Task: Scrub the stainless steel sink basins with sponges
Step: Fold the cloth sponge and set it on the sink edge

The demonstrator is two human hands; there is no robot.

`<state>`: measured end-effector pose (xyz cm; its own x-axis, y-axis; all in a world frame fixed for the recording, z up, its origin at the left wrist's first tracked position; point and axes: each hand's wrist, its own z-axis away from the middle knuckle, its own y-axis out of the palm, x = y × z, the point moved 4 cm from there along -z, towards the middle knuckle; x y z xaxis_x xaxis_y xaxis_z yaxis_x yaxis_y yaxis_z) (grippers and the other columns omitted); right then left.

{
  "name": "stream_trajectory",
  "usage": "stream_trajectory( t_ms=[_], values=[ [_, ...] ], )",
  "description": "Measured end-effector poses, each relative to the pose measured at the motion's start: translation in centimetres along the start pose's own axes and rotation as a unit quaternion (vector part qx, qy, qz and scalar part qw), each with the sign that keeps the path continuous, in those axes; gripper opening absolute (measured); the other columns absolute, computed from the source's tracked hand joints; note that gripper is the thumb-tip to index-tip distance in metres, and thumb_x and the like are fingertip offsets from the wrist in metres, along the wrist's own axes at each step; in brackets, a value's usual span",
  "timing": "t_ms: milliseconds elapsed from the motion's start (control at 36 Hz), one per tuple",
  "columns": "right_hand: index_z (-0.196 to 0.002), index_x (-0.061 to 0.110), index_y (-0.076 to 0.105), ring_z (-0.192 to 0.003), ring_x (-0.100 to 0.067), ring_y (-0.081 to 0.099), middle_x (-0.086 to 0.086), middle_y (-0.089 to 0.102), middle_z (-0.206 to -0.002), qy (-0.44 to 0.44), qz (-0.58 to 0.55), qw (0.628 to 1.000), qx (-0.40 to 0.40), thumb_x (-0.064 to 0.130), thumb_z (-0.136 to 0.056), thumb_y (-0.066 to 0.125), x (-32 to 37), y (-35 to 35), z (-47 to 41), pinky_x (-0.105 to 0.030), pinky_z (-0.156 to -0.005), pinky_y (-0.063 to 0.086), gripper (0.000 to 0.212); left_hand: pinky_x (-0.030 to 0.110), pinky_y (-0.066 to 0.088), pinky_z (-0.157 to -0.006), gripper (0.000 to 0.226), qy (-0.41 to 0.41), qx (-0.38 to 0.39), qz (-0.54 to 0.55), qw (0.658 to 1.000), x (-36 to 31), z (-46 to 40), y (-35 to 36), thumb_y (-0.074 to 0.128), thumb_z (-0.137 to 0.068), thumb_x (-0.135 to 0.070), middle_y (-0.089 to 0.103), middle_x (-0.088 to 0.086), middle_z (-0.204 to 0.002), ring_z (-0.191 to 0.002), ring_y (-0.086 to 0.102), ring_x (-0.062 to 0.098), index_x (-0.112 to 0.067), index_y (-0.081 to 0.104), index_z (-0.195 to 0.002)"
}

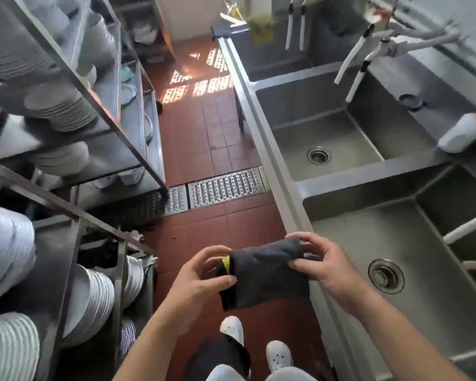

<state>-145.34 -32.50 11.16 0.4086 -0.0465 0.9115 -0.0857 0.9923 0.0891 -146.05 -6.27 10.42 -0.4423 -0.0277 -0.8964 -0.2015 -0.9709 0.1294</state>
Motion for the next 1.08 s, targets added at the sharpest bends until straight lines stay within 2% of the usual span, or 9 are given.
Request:
stream_trajectory(
  t_ms=[83,194,389,528,611,694,806,889,1083],
  values=[
    [-0.108,0.026,0.072,-0.097,-0.023,0.071,-0.005,0.075,-0.104,-0.012,0.022,1.000,0.007,-0.007,-0.080,0.073,2.0,2.1,-5.6,-0.035,-0.079,0.058,0.044,0.034,0.056,-0.075,0.052,0.013,-0.058,0.054,0.997,-0.6,-3.4,-3.4,0.086,-0.065,-0.017,0.072,0.014,-0.107,-0.097,0.069,0.025,-0.016,0.068,-0.113],
    [-0.107,0.032,0.074,-0.093,-0.020,0.071,-0.002,0.075,-0.100,-0.034,0.045,0.998,-0.005,-0.007,-0.078,0.076,4.6,5.0,-13.3,-0.032,-0.079,0.055,0.048,0.030,0.056,-0.073,0.047,0.044,-0.079,0.072,0.993,-3.1,-9.6,-8.0,0.083,-0.064,-0.014,0.073,0.014,-0.103,-0.094,0.070,0.022,-0.015,0.070,-0.109],
    [-0.104,0.026,0.075,-0.088,-0.015,0.071,-0.004,0.077,-0.095,-0.090,0.051,0.992,-0.069,-0.010,-0.076,0.075,12.8,10.6,-25.0,-0.027,-0.074,0.056,0.046,0.031,0.058,-0.072,0.042,0.071,-0.040,0.080,0.993,-12.0,-21.0,-17.2,0.081,-0.070,-0.007,0.073,0.011,-0.106,-0.098,0.072,0.024,-0.018,0.071,-0.109],
    [-0.101,0.028,0.077,-0.081,-0.011,0.071,0.000,0.077,-0.093,-0.140,0.049,0.984,-0.101,-0.010,-0.075,0.076,18.3,13.4,-32.3,-0.019,-0.073,0.055,0.047,0.034,0.058,-0.074,0.050,0.076,-0.001,0.076,0.994,-18.1,-28.7,-22.1,0.085,-0.067,-0.019,0.072,0.009,-0.108,-0.098,0.071,0.022,-0.020,0.069,-0.115],
    [-0.101,0.034,0.076,-0.081,-0.011,0.071,0.000,0.076,-0.094,-0.146,0.062,0.978,-0.132,-0.009,-0.076,0.076,19.7,13.2,-36.3,-0.021,-0.070,0.057,0.049,0.033,0.057,-0.075,0.050,0.071,0.017,0.029,0.997,-20.8,-33.7,-23.5,0.083,-0.069,-0.019,0.073,0.005,-0.106,-0.100,0.070,0.019,-0.022,0.069,-0.117],
    [-0.102,0.030,0.077,-0.083,-0.015,0.072,-0.003,0.077,-0.092,-0.131,0.043,0.978,-0.157,-0.009,-0.077,0.075,20.0,12.0,-39.9,-0.021,-0.069,0.056,0.046,0.032,0.058,-0.075,0.042,0.066,0.047,0.000,0.997,-23.0,-38.1,-23.9,0.080,-0.074,-0.011,0.073,0.005,-0.103,-0.099,0.071,0.018,-0.023,0.070,-0.114],
    [-0.097,0.031,0.078,-0.079,-0.008,0.071,-0.001,0.078,-0.088,-0.128,0.037,0.976,-0.171,-0.011,-0.076,0.075,21.8,10.6,-46.9,-0.015,-0.068,0.054,0.047,0.043,0.059,-0.085,0.039,0.068,0.060,-0.028,0.996,-26.5,-45.8,-24.6,0.079,-0.074,-0.004,0.072,0.011,-0.103,-0.098,0.069,0.020,-0.021,0.072,-0.109],
    [-0.094,0.028,0.079,-0.080,-0.009,0.072,-0.002,0.078,-0.087,-0.130,0.028,0.977,-0.168,-0.012,-0.076,0.074,23.8,9.2,-53.7,-0.017,-0.068,0.055,0.045,0.045,0.059,-0.086,0.037,0.064,0.062,-0.038,0.995,-29.3,-52.6,-25.5,0.078,-0.076,0.002,0.072,0.011,-0.103,-0.098,0.069,0.021,-0.021,0.073,-0.106],
    [-0.096,0.022,0.076,-0.085,-0.013,0.071,0.000,0.077,-0.088,-0.101,-0.002,0.981,-0.164,-0.010,-0.077,0.075,29.3,7.1,-70.3,-0.020,-0.076,0.055,0.037,0.039,0.060,-0.077,0.048,0.040,0.048,-0.101,0.993,-37.3,-68.0,-29.0,0.085,-0.066,-0.030,0.073,0.002,-0.108,-0.106,0.068,0.024,-0.028,0.071,-0.112]
  ],
)
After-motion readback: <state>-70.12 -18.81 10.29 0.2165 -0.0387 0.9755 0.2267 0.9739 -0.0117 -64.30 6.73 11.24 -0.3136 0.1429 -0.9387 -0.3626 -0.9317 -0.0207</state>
